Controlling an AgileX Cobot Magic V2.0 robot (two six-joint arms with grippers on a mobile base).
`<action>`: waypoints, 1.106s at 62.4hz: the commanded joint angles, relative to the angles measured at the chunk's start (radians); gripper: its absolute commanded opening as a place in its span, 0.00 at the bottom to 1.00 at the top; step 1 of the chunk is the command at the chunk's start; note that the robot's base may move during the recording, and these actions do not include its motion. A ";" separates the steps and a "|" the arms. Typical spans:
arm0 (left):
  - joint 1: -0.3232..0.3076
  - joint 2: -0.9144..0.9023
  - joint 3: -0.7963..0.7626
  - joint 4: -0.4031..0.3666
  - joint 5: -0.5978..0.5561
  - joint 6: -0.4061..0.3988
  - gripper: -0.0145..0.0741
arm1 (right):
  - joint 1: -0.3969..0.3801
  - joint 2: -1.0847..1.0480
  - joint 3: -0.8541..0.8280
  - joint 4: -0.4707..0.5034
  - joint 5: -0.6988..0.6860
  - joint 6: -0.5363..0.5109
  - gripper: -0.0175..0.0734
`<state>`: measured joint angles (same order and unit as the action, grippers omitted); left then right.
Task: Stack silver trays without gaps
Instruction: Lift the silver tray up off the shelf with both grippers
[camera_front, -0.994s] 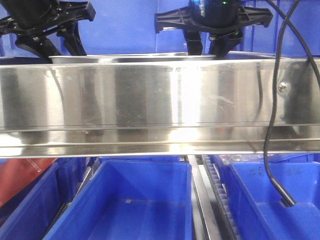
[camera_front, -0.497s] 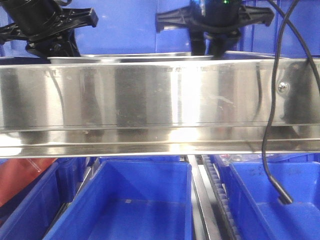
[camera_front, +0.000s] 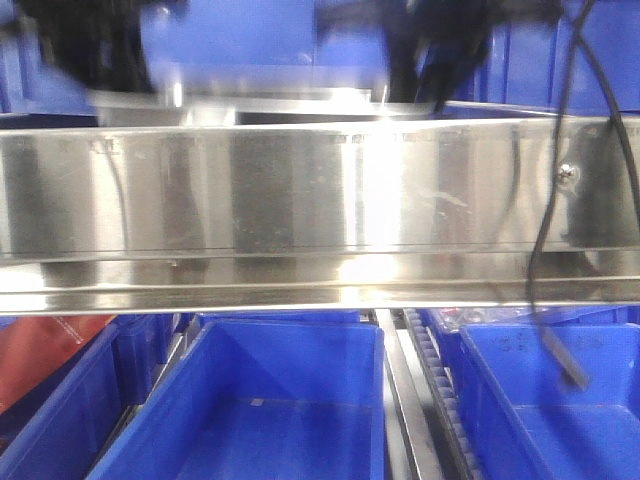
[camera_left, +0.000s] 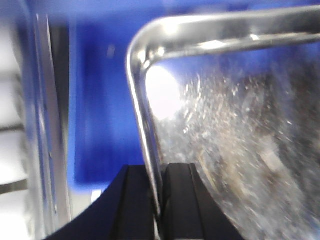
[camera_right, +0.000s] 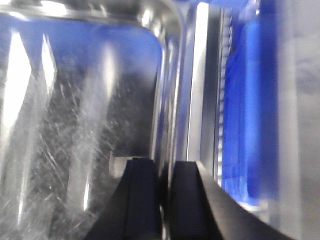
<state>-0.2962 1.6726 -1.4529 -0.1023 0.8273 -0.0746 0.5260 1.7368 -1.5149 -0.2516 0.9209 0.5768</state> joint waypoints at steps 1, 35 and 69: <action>-0.006 -0.076 -0.017 0.008 -0.010 0.015 0.15 | 0.009 -0.061 0.001 -0.080 0.019 -0.019 0.10; -0.007 -0.336 -0.017 0.010 -0.094 -0.014 0.15 | 0.105 -0.286 0.001 -0.232 -0.039 0.063 0.10; -0.007 -0.348 -0.017 0.013 -0.307 -0.014 0.15 | 0.105 -0.316 0.001 -0.362 -0.281 0.063 0.10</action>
<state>-0.3019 1.3381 -1.4569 -0.0933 0.6023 -0.0900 0.6341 1.4359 -1.5149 -0.5523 0.7118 0.6520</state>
